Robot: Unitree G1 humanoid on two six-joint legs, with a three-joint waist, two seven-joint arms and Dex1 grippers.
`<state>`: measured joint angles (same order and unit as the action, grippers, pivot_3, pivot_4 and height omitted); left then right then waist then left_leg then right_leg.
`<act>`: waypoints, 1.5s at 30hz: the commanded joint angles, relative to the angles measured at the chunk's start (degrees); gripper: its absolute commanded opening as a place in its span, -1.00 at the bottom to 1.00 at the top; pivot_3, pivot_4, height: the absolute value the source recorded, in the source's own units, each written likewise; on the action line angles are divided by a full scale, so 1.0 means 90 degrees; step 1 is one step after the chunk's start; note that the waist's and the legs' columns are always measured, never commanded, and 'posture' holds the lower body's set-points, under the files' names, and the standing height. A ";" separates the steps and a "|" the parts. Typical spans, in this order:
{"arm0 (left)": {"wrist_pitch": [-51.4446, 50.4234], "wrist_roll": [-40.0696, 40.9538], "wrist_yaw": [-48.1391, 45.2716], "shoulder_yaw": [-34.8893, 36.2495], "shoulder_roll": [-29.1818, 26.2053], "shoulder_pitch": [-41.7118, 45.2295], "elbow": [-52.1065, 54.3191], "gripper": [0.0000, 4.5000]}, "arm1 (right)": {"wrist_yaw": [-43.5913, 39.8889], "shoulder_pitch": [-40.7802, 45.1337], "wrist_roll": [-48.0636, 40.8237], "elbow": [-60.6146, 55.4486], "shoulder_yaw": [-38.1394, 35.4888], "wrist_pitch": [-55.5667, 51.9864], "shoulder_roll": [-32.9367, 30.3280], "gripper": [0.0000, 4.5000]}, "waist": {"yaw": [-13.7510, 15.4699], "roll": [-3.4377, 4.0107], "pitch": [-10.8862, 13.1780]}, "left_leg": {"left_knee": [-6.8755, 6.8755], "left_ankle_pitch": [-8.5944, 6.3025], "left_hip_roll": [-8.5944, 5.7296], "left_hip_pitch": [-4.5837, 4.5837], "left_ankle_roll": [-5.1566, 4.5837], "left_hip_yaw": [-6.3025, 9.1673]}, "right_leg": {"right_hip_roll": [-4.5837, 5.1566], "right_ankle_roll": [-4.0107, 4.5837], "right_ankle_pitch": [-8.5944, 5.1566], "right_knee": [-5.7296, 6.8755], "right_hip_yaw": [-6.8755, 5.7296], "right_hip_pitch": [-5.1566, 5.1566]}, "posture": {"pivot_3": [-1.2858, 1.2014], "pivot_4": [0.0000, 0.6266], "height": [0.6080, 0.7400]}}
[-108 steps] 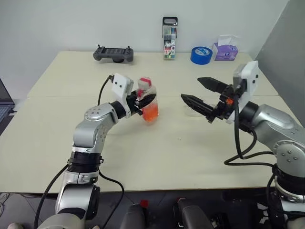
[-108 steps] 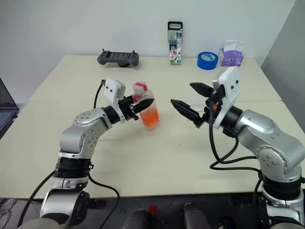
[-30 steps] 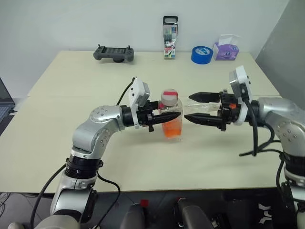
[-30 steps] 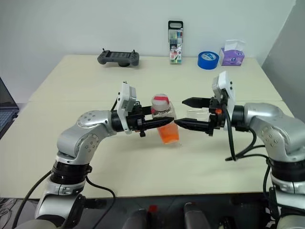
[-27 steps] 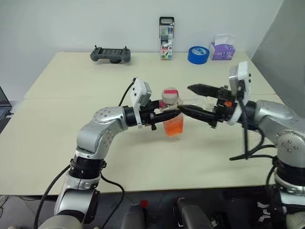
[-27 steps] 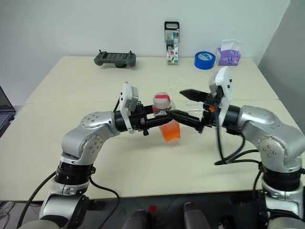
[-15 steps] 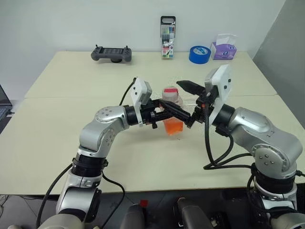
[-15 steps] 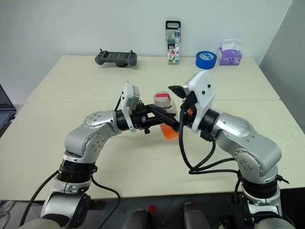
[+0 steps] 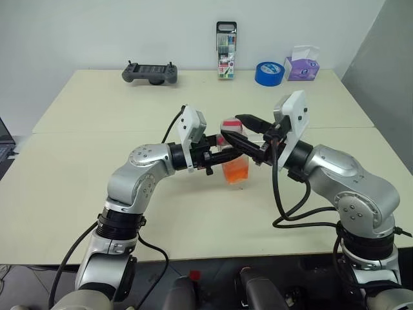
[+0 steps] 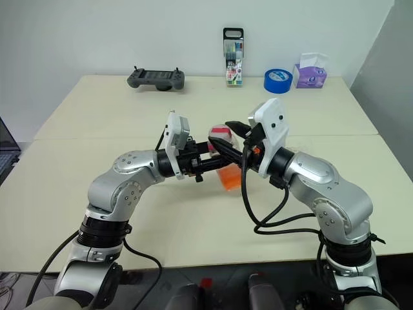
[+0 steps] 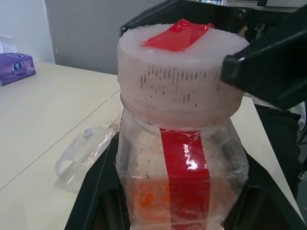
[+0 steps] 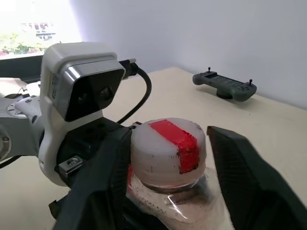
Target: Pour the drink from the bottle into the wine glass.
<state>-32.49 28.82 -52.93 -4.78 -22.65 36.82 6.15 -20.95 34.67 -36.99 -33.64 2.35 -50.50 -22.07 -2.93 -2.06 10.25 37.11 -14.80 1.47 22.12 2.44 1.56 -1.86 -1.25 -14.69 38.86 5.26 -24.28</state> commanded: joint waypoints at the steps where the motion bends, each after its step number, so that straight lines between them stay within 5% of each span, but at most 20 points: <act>1: 0.0036 0.0082 -0.0016 0.0068 -0.0063 0.0066 0.0285 -0.19 | -0.0083 0.0124 0.0074 -0.0059 -0.0065 0.0233 -0.0035 -0.19 | 0.0000 0.0000 0.0000 | 0.0000 0.0000 0.0000 0.0000 0.0000 0.0000 | 0.0000 0.0000 0.0000 0.0000 0.0000 0.0000 | 0.03 -0.52 1.00; 5: -0.0087 0.0177 -0.0030 0.0047 -0.0074 0.0012 0.0407 -0.19 | -0.0423 0.0245 0.0012 0.0133 -0.0046 0.0375 -0.0129 -0.19 | -0.0001 0.0000 0.0000 | 0.0000 0.0000 0.0000 0.0000 0.0000 -0.0001 | 0.0000 0.0000 0.0000 0.0000 0.0000 0.0000 | 0.03 -0.52 1.00; 12: -0.0402 0.0608 -0.0712 -0.0190 -0.0292 -0.0089 0.0871 -0.19 | -0.3937 0.1450 -0.0179 0.2263 0.0344 0.1252 -0.1141 -0.19 | -0.0025 0.0002 0.0002 | 0.0000 -0.0001 -0.0002 -0.0007 -0.0002 -0.0010 | -0.0001 0.0000 0.0000 -0.0003 -0.0015 0.0003 | 0.03 -0.52 1.00; 14: -0.0450 0.0650 -0.0814 -0.0288 -0.0334 -0.0093 0.1035 -0.19 | -0.5051 0.1902 0.0665 0.3466 0.0947 0.2390 -0.1282 -0.19 | -0.0033 0.0002 0.0002 | -0.0003 -0.0001 0.0000 -0.0009 -0.0002 -0.0005 | -0.0003 0.0000 0.0000 -0.0004 -0.0019 0.0006 | 0.03 -0.52 1.00; 17: -0.0454 0.0648 -0.0772 -0.0313 -0.0320 -0.0103 0.1106 -0.19 | -0.5599 0.2182 0.1002 0.4220 0.1127 0.2889 -0.1329 -0.19 | -0.0043 0.0003 0.0002 | -0.0004 -0.0002 -0.0002 -0.0017 -0.0003 -0.0007 | -0.0009 0.0000 0.0000 0.0000 -0.0020 0.0007 | 0.03 -0.52 1.00; 21: -0.0345 0.0526 -0.0582 -0.0184 -0.0270 -0.0082 0.0884 -0.19 | -0.5777 0.1916 0.0381 0.3808 0.0636 0.1829 -0.1939 0.42 | 0.0021 0.0004 0.0004 | -0.0004 -0.0003 0.0002 0.0000 -0.0003 0.0002 | 0.0000 0.0016 0.0010 -0.0002 -0.0019 0.0001 | 0.03 -0.52 1.00; 25: -0.0231 0.0363 -0.0290 -0.0057 -0.0116 -0.0034 0.0638 -0.19 | -0.5211 0.1088 -0.0291 0.2392 -0.0089 0.0778 -0.2577 0.99 | 0.0148 0.0004 0.0004 | 0.0001 -0.0005 -0.0003 0.0020 -0.0004 0.0012 | 0.0010 0.0033 0.0019 -0.0022 -0.0021 0.0000 | 0.03 -0.52 1.00; 29: -0.0146 0.0292 -0.0127 -0.0003 -0.0038 -0.0031 0.0502 -0.19 | -0.4067 0.0497 -0.1130 0.1101 -0.0828 -0.0206 -0.2547 0.99 | 0.0099 0.0005 0.0005 | 0.0001 -0.0005 -0.0003 0.0023 -0.0005 0.0013 | 0.0010 0.0028 0.0016 -0.0015 -0.0018 -0.0004 | 0.03 -0.52 1.00; 33: -0.0068 0.0232 -0.0058 -0.0010 0.0015 0.0064 0.0332 -0.19 | -0.1415 0.0507 -0.1057 -0.0026 -0.0937 -0.0612 -0.1148 0.99 | 0.0008 0.0005 0.0004 | 0.0001 -0.0004 0.0002 -0.0014 -0.0005 0.0000 | -0.0001 0.0001 0.0001 0.0011 -0.0002 0.0005 | 0.03 -0.52 1.00; 36: 0.0005 0.0192 -0.0095 -0.0071 0.0017 0.0093 0.0304 -0.19 | -0.0541 0.0610 -0.0657 -0.0215 -0.0666 -0.0648 -0.0626 0.99 | 0.0001 0.0005 0.0004 | 0.0001 -0.0003 0.0002 -0.0014 -0.0003 0.0009 | -0.0021 0.0004 0.0002 0.0014 -0.0011 0.0005 | 0.03 -0.52 1.00; 45: -0.0013 0.0193 -0.0176 -0.0103 -0.0001 0.0188 0.0269 -0.19 | 0.0024 0.0444 -0.0512 -0.0358 -0.0356 -0.0584 -0.0361 0.99 | 0.0008 0.0005 0.0004 | 0.0003 -0.0003 -0.0001 0.0011 -0.0004 -0.0005 | 0.0002 0.0004 0.0002 -0.0010 -0.0001 -0.0002 | 0.03 -0.52 1.00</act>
<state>-34.22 30.26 -53.92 -6.40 -22.50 36.72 7.57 -20.96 38.86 -41.85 -34.85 -0.75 -56.83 -24.64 -2.86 -2.01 10.29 37.14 -14.83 1.46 22.22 2.41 1.53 -1.84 -1.22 -14.67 38.78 5.24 -24.30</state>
